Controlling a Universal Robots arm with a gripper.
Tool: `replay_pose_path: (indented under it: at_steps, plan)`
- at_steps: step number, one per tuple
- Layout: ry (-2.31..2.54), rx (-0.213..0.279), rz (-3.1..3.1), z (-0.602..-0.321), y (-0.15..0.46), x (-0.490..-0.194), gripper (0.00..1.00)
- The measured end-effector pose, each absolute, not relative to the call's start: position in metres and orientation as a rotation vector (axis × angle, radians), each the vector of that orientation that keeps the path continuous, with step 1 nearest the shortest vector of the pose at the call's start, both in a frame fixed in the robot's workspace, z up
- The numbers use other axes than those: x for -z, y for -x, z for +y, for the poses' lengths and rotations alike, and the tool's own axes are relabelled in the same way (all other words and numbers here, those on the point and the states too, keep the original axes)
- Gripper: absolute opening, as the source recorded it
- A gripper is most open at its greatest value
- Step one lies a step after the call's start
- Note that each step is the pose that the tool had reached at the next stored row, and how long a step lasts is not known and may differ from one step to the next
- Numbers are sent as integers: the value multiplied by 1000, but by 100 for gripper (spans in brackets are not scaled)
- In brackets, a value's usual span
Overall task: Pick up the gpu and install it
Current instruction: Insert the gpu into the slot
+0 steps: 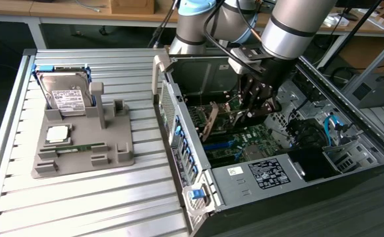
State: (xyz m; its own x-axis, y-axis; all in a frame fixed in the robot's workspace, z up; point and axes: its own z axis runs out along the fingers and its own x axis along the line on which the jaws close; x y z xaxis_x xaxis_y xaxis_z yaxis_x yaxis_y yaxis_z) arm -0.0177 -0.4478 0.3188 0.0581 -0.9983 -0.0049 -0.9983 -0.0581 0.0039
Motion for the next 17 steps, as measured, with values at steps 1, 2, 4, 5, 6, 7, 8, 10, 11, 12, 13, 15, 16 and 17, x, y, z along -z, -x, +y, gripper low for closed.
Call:
replay_pose_path:
  at_steps: [1,2,4,5,6,7,8,10,11,12,13,15,16,17]
  plan:
    - [2285,-10,2156,-448,18,-318,27]
    - [2285,-10,2156,-448,18,-317,27]
    - [2285,-10,2156,-448,18,-316,27]
    - [2285,-10,2156,-448,18,-315,27]
    - [2285,-10,2156,-448,18,-314,27]
    - [2285,-10,2156,-448,18,-314,27]
    - [2285,-10,2156,-448,18,-313,27]
    - [2282,-10,2158,-448,18,-312,27]
    - [2281,-10,2159,-448,18,-312,27]
    - [2278,-10,2162,-448,18,-311,27]
    - [2275,-9,2166,-448,18,-311,27]
    - [2268,-10,2173,-449,18,-310,27]
    - [2266,-10,2175,-449,18,-310,27]
    - [2266,-10,2175,-449,18,-310,27]
